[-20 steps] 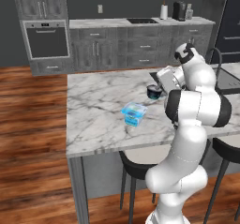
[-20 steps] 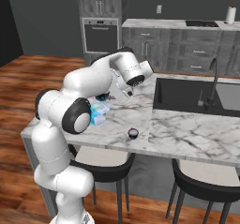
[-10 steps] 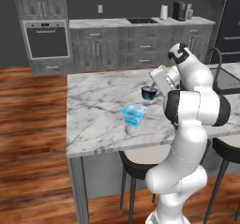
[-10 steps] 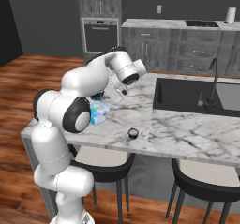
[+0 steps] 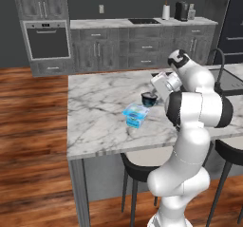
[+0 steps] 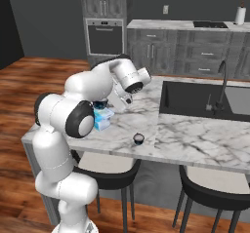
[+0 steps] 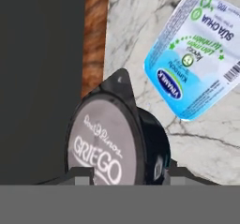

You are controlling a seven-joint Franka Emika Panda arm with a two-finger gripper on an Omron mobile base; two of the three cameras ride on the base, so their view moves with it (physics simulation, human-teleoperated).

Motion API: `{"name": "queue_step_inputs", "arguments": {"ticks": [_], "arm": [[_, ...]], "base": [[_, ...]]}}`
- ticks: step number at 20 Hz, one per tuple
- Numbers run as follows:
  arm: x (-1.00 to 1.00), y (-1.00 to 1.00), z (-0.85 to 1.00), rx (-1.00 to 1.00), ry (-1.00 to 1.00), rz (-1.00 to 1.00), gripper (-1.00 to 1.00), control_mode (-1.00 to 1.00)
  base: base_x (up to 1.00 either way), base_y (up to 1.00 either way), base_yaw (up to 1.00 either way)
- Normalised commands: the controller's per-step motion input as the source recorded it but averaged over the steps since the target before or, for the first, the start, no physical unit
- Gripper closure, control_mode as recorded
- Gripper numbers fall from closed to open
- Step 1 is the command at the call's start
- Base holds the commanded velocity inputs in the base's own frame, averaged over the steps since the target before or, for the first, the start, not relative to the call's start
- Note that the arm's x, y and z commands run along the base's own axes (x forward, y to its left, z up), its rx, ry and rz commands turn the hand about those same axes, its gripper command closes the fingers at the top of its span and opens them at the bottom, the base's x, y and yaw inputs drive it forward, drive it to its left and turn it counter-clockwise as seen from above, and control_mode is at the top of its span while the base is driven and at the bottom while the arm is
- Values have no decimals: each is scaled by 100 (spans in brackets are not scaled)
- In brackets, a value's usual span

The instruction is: Stack the yogurt containers by placing the smaller containers on top of the larger containers.

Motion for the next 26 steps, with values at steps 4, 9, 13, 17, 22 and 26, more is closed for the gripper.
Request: {"name": "queue_step_inputs", "arguments": {"ticks": [4, 9, 13, 17, 22, 26], "arm": [[0, 19, -9, 0, -3, -1, 100, -100], [5, 27, -2, -1, -3, -1, 100, -100], [0, 9, -16, -1, -3, -1, 100, -100], [0, 0, -26, 0, -5, -1, 100, -100], [5, 0, -20, 0, -5, 0, 100, -100], [19, 0, -4, 0, 0, 0, 100, -100]], "base": [[0, 0, 0], [0, 0, 0], [0, 0, 0], [0, 0, 0], [0, 0, 0], [0, 0, 0]]}}
